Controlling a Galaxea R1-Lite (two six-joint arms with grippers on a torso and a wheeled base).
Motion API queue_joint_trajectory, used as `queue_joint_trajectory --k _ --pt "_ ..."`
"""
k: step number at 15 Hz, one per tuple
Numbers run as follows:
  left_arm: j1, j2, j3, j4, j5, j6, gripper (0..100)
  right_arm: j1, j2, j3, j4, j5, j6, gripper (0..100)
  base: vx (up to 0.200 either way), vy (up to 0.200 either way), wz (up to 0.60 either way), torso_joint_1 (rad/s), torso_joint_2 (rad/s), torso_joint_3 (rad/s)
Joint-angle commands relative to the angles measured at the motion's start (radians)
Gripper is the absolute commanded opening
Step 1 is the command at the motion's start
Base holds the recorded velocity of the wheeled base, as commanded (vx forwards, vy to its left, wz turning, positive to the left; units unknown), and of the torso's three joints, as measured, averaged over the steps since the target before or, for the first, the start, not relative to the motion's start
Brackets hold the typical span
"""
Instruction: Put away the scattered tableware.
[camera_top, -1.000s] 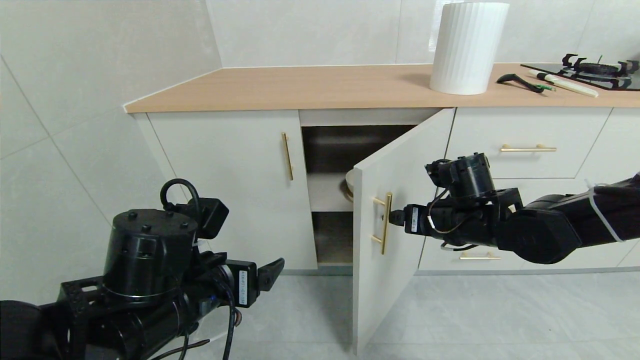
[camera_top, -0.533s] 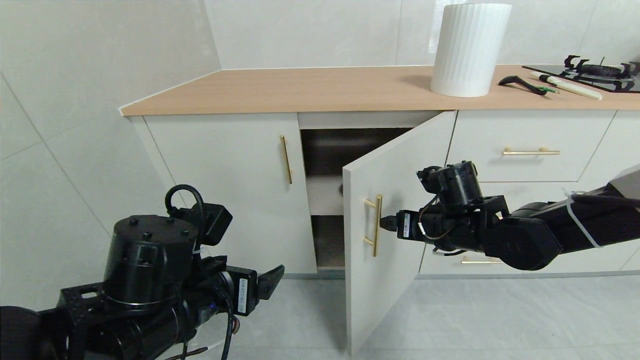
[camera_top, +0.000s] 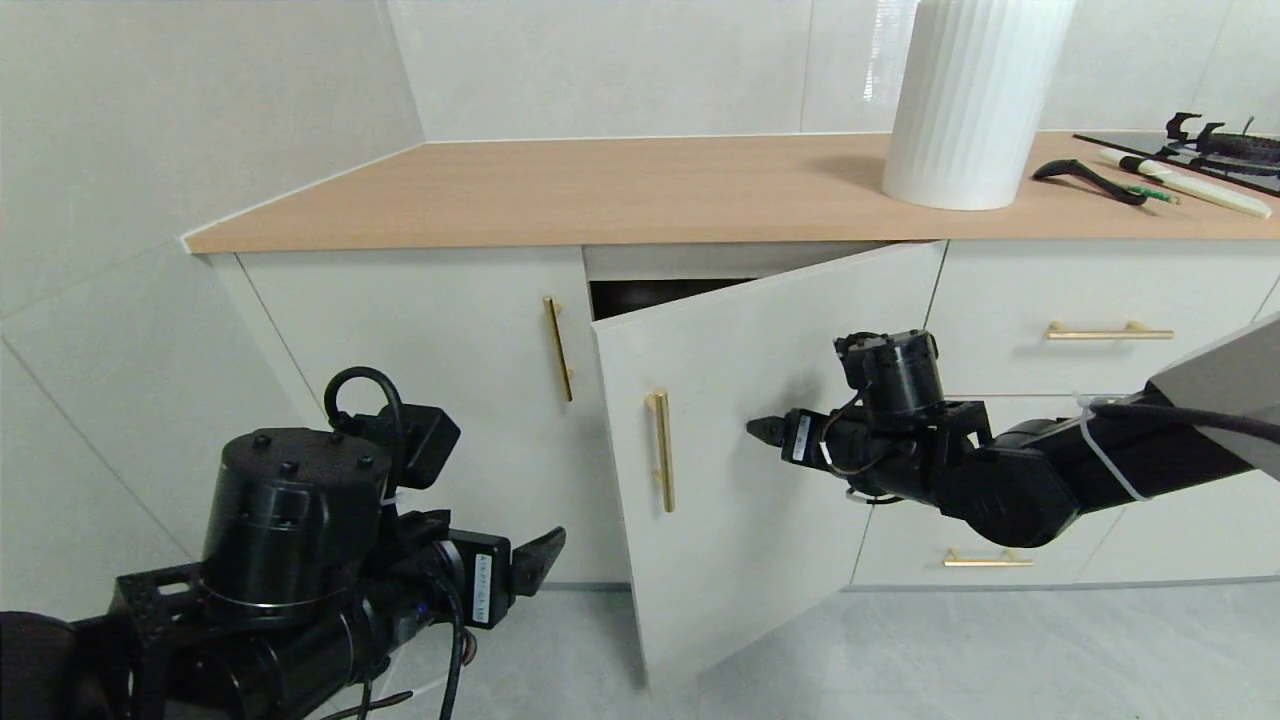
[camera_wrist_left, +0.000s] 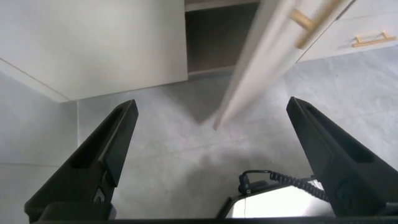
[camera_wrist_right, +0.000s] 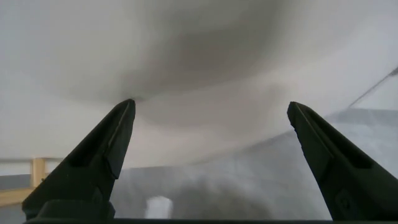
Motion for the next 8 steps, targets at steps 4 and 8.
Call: queue_joint_trajectory --k 4,8 --pt "0.0 0.0 0.0 0.0 0.001 0.0 100 0.001 0.133 -0.125 -0.088 -0.165 0.061 100 0.0 0.0 0.0 0.0 0.0 0.0" --pt "0.0 0.002 0.0 0.0 -0.001 -0.002 100 0.001 0.205 -0.219 -0.09 -0.286 0.081 100 0.0 0.0 0.0 0.0 0.0 0.0"
